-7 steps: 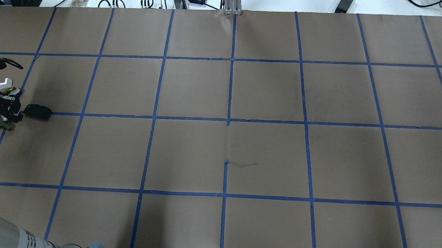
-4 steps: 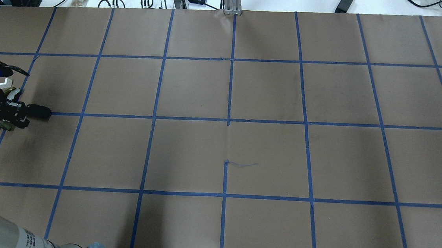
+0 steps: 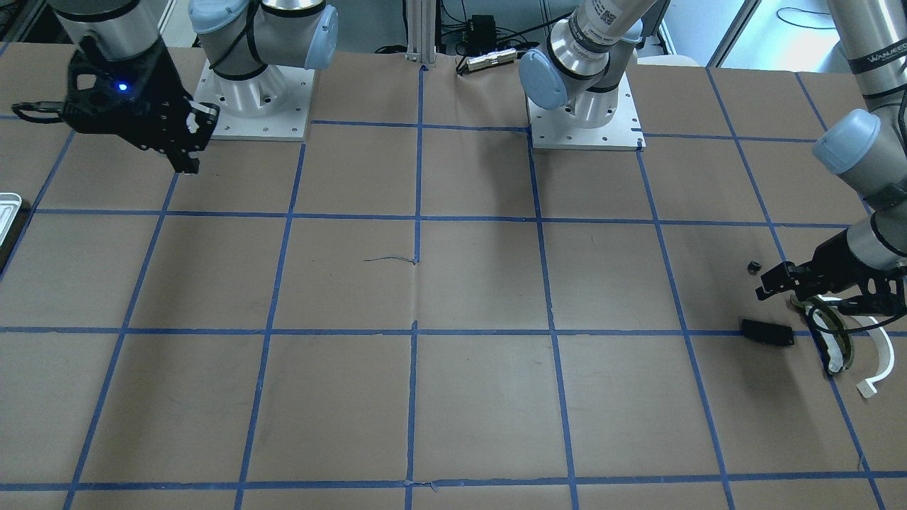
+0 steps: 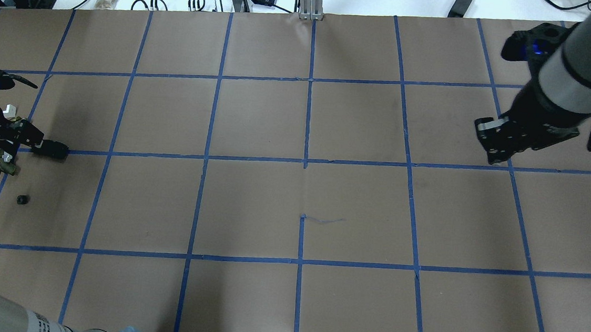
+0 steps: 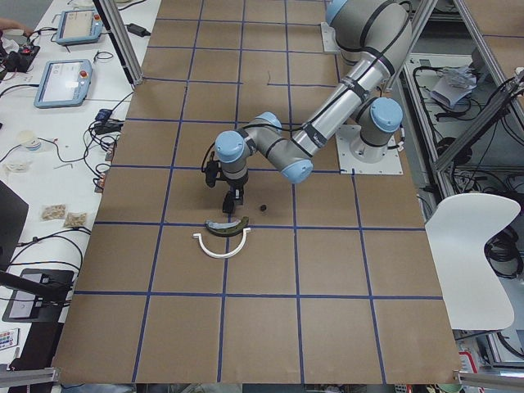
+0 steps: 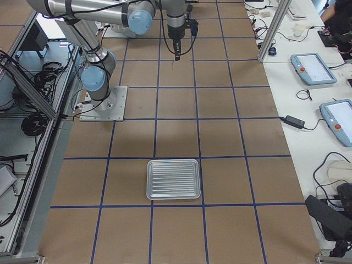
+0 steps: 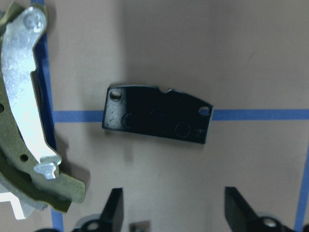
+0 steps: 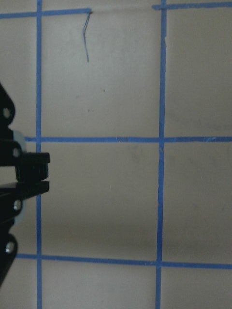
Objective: Place bearing gear from tray to pile
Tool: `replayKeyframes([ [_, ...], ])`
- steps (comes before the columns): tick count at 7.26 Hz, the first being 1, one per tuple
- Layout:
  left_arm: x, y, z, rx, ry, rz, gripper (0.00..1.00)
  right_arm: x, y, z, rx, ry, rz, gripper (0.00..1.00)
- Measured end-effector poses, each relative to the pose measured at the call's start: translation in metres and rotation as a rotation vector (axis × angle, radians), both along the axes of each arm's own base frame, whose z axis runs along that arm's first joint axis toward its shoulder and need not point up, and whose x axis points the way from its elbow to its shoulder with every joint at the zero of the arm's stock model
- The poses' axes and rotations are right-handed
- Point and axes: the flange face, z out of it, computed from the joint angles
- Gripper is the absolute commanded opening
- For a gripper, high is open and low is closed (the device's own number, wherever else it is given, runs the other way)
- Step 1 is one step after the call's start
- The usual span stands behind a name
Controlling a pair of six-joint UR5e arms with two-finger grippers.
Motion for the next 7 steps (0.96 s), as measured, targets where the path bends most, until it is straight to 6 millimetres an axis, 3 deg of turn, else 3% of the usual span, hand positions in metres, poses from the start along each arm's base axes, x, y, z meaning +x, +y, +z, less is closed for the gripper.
replayKeyframes([
  [3, -0.071, -0.038, 0.075, 0.021, 0.007, 0.030, 0.85, 0.116, -0.006, -0.046, 0.001, -0.096, -0.131, 0.05],
  [4, -0.092, -0.044, 0.088, 0.021, 0.003, 0.040, 0.85, 0.144, -0.013, -0.068, 0.025, -0.163, -0.142, 0.06],
  [5, -0.109, -0.046, 0.095, 0.020, 0.005, 0.048, 0.85, 0.170, -0.022, -0.093, 0.047, -0.222, -0.134, 0.15],
  [6, -0.127, -0.049, 0.096, 0.021, 0.019, 0.069, 0.85, 0.193, -0.029, -0.116, 0.061, -0.272, -0.119, 0.84],
  [7, -0.157, -0.055, 0.094, 0.027, 0.039, 0.104, 0.85, 0.210, -0.034, -0.133, 0.061, -0.316, -0.105, 1.00],
])
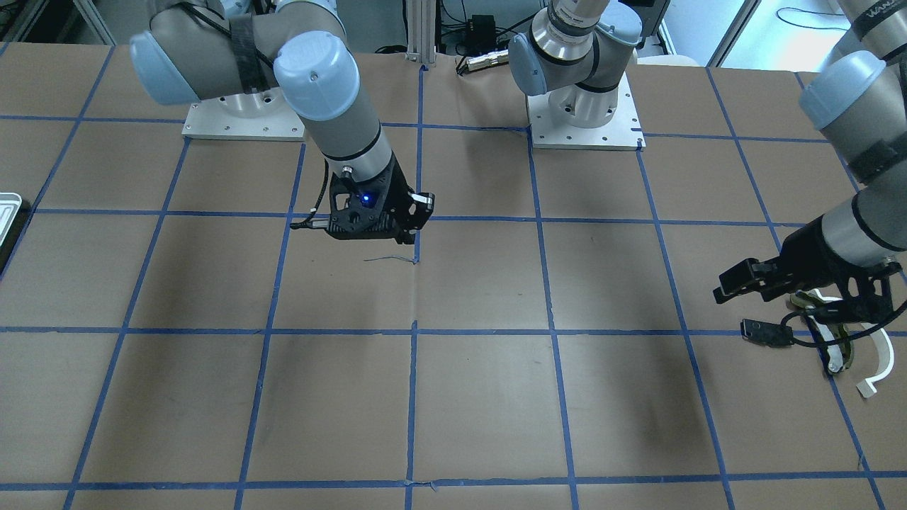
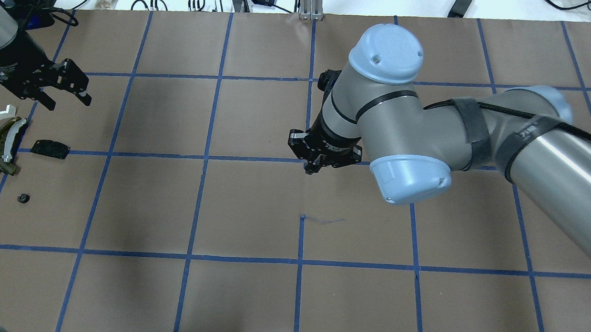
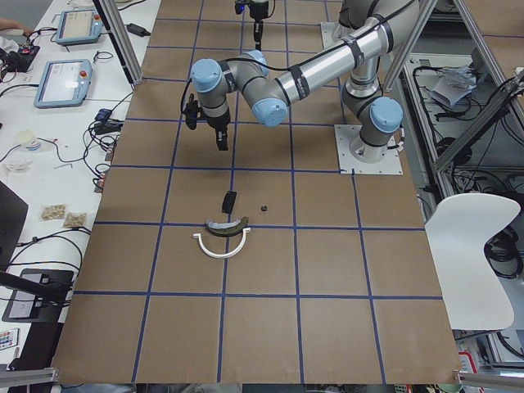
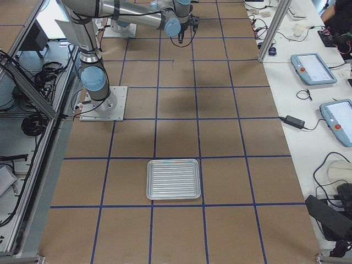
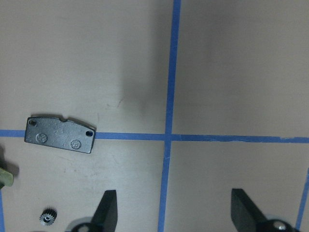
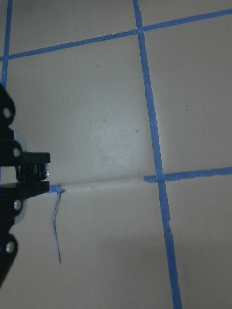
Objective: Place bearing gear from tray to pile
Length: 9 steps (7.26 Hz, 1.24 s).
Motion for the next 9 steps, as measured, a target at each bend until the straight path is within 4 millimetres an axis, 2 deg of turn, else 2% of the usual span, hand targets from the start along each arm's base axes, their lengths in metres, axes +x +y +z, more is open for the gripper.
replayKeyframes([
  [1, -0.037, -0.006, -0.002, 0.010, 0.006, 0.038, 0.85, 0.008, -0.004, -0.005, -0.017, -0.021, 0.002, 1.00],
  [2, -0.072, -0.010, -0.004, 0.020, 0.003, 0.064, 0.85, 0.008, -0.008, -0.002, -0.033, -0.030, -0.002, 1.00],
  [3, -0.099, -0.012, -0.008, 0.026, 0.000, 0.070, 0.85, -0.002, -0.014, 0.007, -0.054, -0.036, -0.008, 1.00],
  [4, -0.118, -0.013, -0.010, 0.030, -0.004, 0.074, 0.84, -0.026, -0.022, 0.024, -0.088, -0.041, -0.013, 1.00],
  [6, -0.148, -0.011, -0.016, 0.047, -0.012, 0.089, 0.84, -0.094, -0.027, 0.082, -0.149, 0.013, -0.017, 1.00],
  [7, -0.169, -0.005, -0.024, 0.069, -0.019, 0.090, 0.84, -0.124, -0.021, 0.118, -0.152, 0.133, -0.020, 1.00],
  [8, -0.198, 0.008, -0.034, 0.098, -0.035, 0.093, 0.84, -0.144, -0.015, 0.149, -0.131, 0.253, -0.024, 1.00],
  [9, -0.228, 0.029, -0.044, 0.124, -0.070, 0.085, 0.84, -0.153, -0.012, 0.165, -0.110, 0.311, -0.024, 1.00],
])
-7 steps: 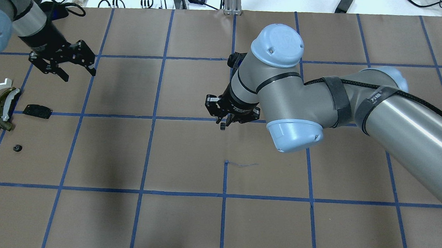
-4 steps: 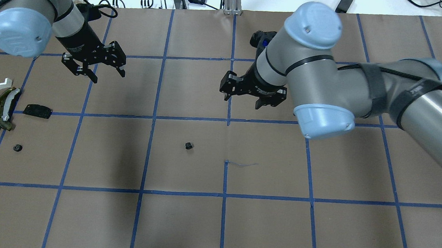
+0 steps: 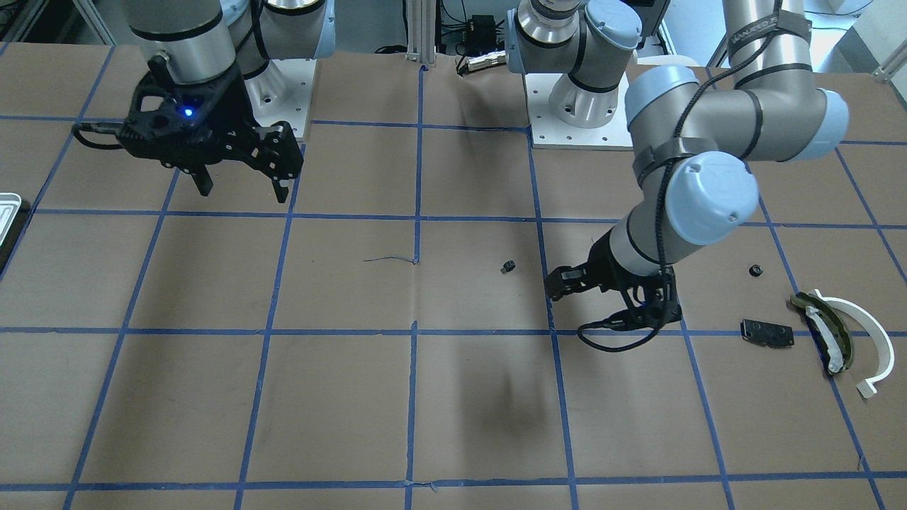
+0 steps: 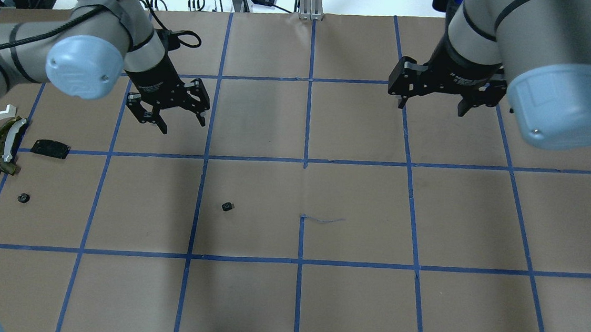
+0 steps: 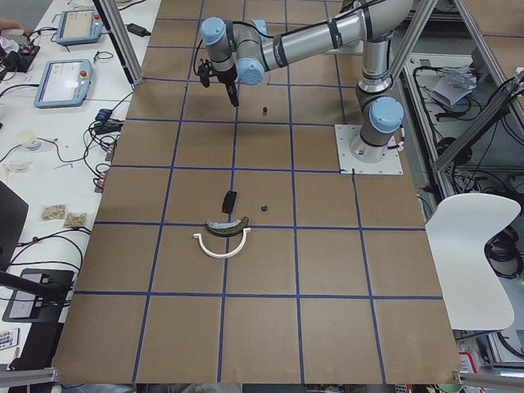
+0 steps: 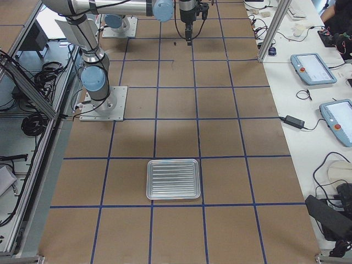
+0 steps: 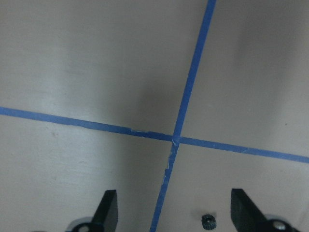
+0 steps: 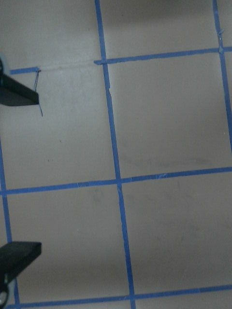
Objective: Place bearing gear from tray to pile
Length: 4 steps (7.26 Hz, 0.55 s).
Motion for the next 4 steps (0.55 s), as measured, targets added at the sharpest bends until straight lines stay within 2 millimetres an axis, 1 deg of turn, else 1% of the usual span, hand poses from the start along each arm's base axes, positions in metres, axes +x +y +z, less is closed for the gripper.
replayKeyframes([
  [1, -0.018, 0.024, -0.015, 0.030, -0.045, 0.008, 0.84, -0.003, 0.002, 0.006, 0.012, 0.022, -0.003, 1.00],
  [2, -0.023, 0.049, -0.035, 0.048, -0.082, 0.068, 0.84, -0.004, 0.003, 0.007, 0.018, 0.031, -0.003, 1.00],
  [4, -0.024, 0.088, -0.078, -0.016, -0.116, 0.254, 0.84, -0.003, 0.004, 0.006, 0.022, 0.032, -0.002, 1.00],
])
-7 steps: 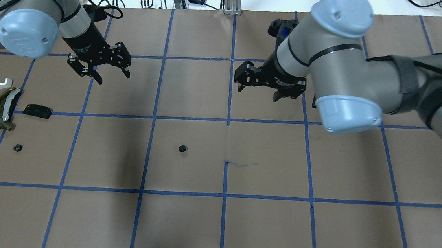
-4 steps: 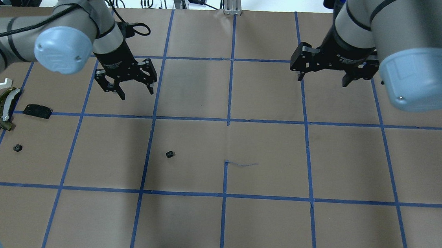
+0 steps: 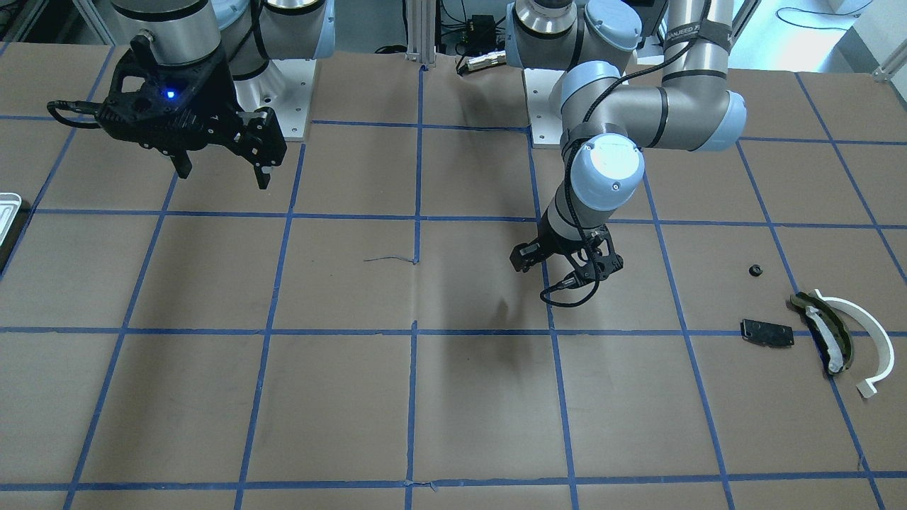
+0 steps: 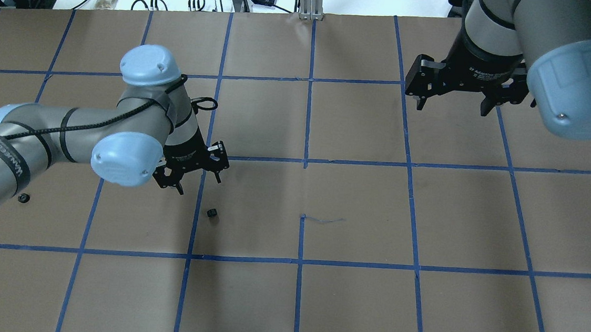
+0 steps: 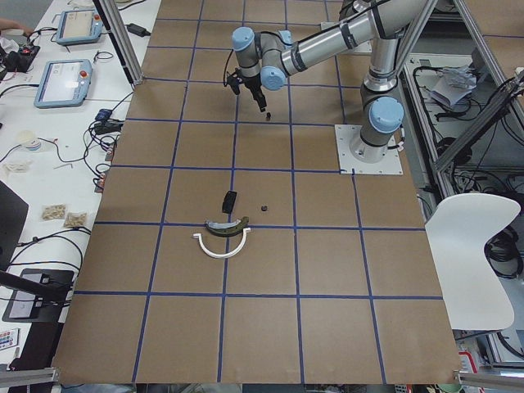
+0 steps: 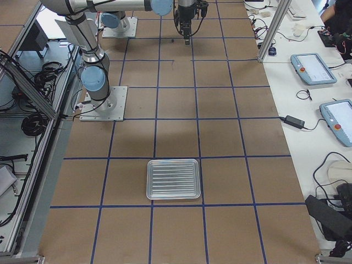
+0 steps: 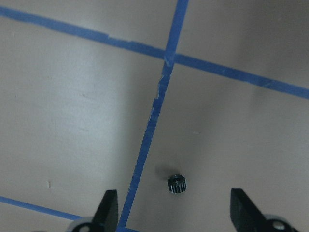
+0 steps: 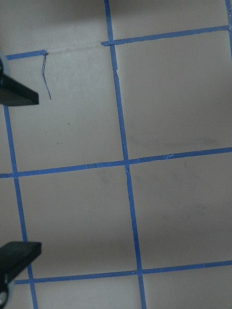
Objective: Place bearing gear from tray to pile
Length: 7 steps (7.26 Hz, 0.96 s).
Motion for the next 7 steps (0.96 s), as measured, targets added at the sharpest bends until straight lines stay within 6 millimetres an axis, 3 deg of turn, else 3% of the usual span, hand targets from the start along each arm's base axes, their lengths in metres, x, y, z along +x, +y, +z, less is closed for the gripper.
replayKeyframes([
  [2, 0.003, 0.023, -0.024, -0.051, -0.001, 0.084, 0.84, 0.001, 0.003, -0.008, 0.007, -0.006, 0.001, 1.00],
  [5, 0.011, 0.050, -0.031, -0.076, 0.018, 0.142, 0.82, 0.001, 0.004, -0.013, 0.005, -0.007, 0.001, 1.00],
  [7, 0.008, 0.053, -0.037, -0.081, 0.055, 0.156, 0.71, 0.001, 0.005, -0.014, 0.005, -0.008, 0.001, 1.00],
])
